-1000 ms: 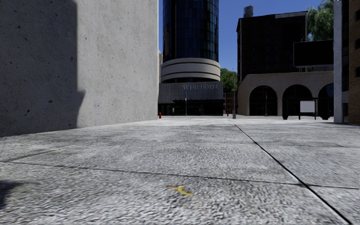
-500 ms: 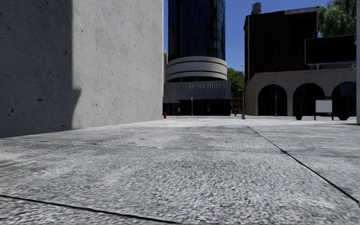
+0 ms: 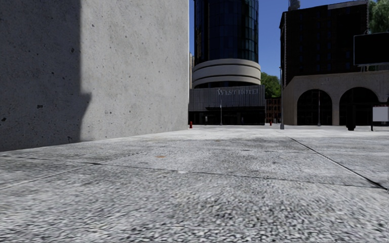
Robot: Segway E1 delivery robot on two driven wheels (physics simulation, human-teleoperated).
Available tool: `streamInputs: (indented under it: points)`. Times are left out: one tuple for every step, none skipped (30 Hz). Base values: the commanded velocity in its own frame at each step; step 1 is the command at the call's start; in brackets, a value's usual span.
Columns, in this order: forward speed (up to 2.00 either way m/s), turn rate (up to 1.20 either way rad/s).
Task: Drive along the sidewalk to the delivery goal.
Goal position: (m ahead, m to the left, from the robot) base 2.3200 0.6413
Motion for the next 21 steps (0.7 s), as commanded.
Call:
streamInputs:
  points:
    - [2.0,0.28]
    - [2.0,0.28]
    - [2.0,0.28]
    - [2.0,0.28]
    - [2.0,0.28]
    - [2.0,0.28]
    - [2.0,0.28]
    - [2.0,0.28]
    - [2.0,0.28]
    - [2.0,0.28]
    - [2.0,0.28]
    - [2.0,0.28]
    - [2.0,0.28]
    - [2.0,0.28]
    - [2.0,0.28]
    - [2.0,0.31]
    - [2.0,0.35]
    - [2.0,0.35]
    - [2.0,0.37]
    - [2.0,0.37]
    - [2.0,0.37]
